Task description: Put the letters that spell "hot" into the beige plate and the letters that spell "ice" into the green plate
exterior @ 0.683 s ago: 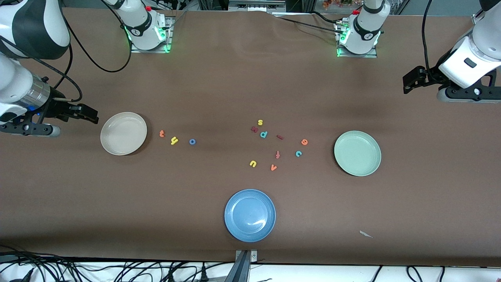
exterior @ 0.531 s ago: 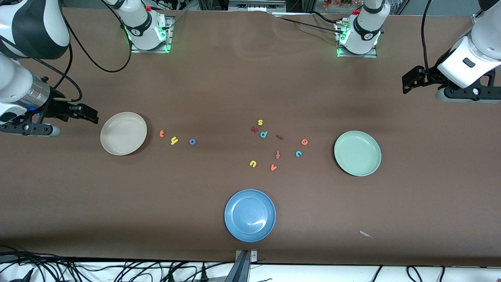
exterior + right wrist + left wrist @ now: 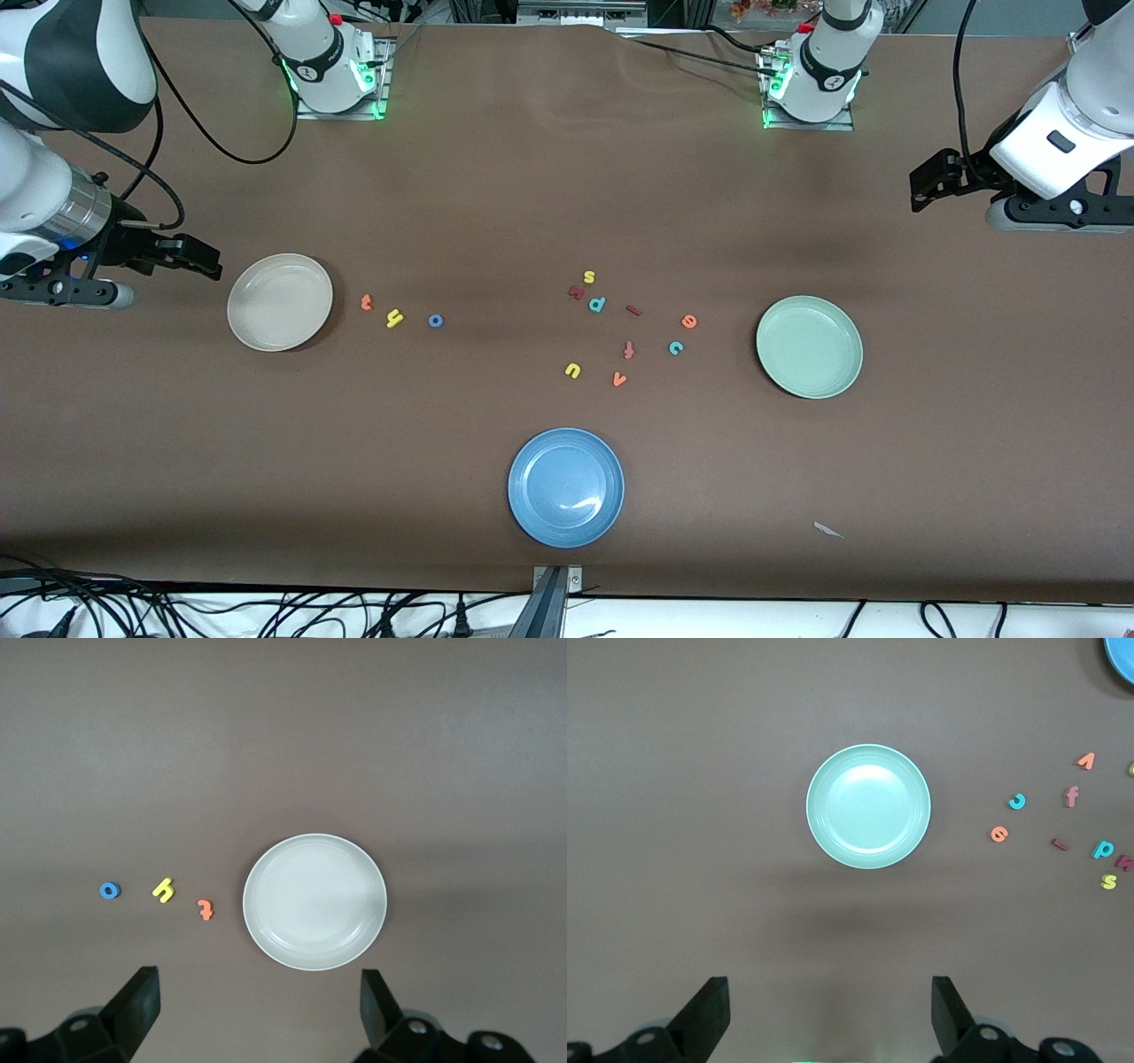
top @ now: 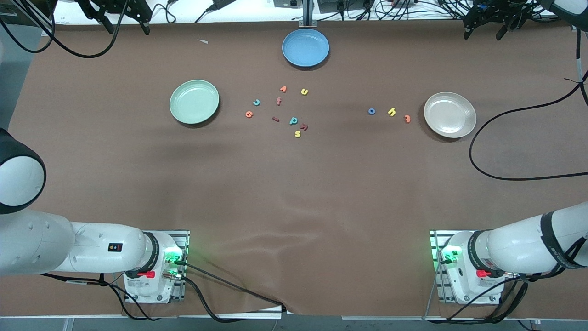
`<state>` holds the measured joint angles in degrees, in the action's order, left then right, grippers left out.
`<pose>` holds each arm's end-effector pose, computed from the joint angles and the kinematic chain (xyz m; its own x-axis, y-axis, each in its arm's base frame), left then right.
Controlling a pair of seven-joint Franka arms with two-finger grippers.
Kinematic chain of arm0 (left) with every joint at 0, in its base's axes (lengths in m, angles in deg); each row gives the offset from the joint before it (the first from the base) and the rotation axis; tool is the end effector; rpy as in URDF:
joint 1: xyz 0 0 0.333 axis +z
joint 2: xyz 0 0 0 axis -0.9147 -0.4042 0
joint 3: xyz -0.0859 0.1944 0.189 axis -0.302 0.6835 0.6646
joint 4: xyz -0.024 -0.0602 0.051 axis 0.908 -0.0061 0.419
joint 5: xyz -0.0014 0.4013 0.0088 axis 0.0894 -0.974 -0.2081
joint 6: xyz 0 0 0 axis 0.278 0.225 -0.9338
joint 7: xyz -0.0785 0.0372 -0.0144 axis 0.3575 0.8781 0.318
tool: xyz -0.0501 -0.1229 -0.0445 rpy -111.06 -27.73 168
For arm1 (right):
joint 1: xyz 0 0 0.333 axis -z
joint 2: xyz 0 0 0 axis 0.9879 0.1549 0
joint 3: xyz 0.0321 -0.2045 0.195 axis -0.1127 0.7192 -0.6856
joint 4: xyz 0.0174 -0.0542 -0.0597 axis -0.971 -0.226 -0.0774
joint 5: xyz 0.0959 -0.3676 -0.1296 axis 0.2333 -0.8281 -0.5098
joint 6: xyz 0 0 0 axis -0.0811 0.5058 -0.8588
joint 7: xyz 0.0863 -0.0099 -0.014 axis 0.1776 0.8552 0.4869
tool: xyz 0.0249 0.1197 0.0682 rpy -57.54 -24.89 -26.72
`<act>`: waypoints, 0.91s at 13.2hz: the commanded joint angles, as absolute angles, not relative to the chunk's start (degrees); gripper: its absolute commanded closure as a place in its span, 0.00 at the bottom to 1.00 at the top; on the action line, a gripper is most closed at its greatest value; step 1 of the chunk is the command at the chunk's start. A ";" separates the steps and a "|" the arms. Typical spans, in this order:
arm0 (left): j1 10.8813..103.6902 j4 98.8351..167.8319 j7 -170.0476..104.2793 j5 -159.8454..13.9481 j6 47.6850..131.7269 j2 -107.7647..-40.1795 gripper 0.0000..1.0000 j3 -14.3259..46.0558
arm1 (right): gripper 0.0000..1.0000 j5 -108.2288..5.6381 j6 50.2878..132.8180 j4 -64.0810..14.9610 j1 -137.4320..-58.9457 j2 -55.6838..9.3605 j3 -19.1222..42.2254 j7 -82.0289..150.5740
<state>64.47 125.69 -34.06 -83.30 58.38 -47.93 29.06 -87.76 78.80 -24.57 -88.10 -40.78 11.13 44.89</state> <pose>0.5450 -0.0611 0.5421 0.9947 -0.0230 -0.1001 -0.0264 -0.9991 -0.0337 0.5947 0.0229 0.4444 0.9973 -0.0645 -0.0360 -0.0643 -0.9979 0.0047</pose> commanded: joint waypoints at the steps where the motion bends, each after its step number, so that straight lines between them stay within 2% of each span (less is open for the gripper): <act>1: 64.49 124.76 -35.12 -85.28 56.92 -47.65 0.00 28.74 | 0.00 -86.73 77.62 -24.33 -88.03 -41.70 10.94 45.37; 12: 64.49 124.76 -35.12 -85.28 56.92 -47.65 0.00 28.83 | 0.00 -86.73 76.13 -24.33 -88.12 -42.32 10.85 45.81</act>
<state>64.47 125.69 -34.07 -83.30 58.12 -47.93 29.06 -87.76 77.27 -24.52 -88.10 -41.48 11.12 45.20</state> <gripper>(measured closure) 0.000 0.000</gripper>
